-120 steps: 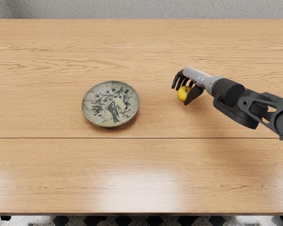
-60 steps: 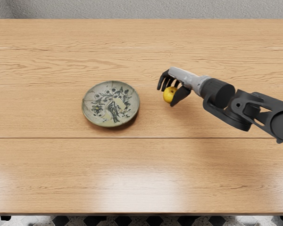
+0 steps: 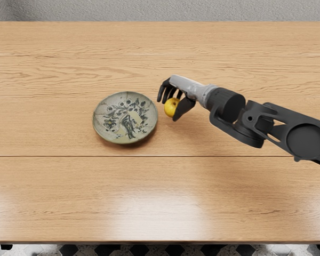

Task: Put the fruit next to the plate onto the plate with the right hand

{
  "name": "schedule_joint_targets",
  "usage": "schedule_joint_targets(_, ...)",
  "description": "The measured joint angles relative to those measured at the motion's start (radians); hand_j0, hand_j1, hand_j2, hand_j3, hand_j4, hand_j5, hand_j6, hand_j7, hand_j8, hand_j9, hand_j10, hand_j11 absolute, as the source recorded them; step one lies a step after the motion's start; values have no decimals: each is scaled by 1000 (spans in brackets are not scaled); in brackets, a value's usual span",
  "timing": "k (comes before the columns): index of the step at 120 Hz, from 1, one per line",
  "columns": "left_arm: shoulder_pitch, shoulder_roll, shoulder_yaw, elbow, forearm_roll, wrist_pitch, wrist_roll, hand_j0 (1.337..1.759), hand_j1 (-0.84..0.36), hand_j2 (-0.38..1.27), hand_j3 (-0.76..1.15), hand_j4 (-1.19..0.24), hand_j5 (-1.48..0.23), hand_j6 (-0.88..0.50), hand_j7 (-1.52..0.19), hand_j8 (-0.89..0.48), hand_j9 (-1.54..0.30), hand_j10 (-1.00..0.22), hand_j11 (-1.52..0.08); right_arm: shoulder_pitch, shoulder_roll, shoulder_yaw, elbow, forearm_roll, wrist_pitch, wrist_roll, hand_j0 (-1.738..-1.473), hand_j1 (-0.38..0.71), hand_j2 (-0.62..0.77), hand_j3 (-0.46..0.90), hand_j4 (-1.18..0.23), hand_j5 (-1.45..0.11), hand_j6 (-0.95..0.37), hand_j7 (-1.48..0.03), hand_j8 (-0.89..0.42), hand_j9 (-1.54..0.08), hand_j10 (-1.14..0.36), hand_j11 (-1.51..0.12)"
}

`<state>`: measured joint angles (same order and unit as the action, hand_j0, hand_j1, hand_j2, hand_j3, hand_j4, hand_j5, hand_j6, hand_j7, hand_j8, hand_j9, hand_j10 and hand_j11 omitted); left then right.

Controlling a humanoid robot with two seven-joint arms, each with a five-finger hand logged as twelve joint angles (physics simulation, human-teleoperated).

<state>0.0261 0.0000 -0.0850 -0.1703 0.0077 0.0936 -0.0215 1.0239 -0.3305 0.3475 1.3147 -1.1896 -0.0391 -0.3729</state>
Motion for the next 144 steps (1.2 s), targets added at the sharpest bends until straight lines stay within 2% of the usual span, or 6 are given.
schedule_joint_targets(63,0,0,0,0,0,0,0,1658,349,0,0,0,0,-1,0,0,0,0,0,38,133,3,-43,-1,-7,-53,-1657,264,365,0,-666,-892,-605,-877,-452,-877,-584,-890)
schedule_joint_targets(80,0,0,0,0,0,0,0,1658,349,0,0,0,0,-1,0,0,0,0,0,47,168,6,-58,-1,-7,-63,-1657,258,300,0,-664,-898,-581,-878,-427,-879,-560,-892)
schedule_joint_targets(116,0,0,0,0,0,0,0,1658,349,0,0,0,0,-1,0,0,0,0,0,59,275,-12,-130,-2,-6,-69,-1657,301,356,0,-668,-890,-564,-878,-410,-869,-535,-885)
schedule_joint_targets(144,0,0,0,0,0,0,0,1658,349,0,0,0,0,-1,0,0,0,0,0,56,306,-21,-145,-2,-6,-69,-1658,312,369,0,-651,-865,-566,-854,-404,-844,-530,-856)
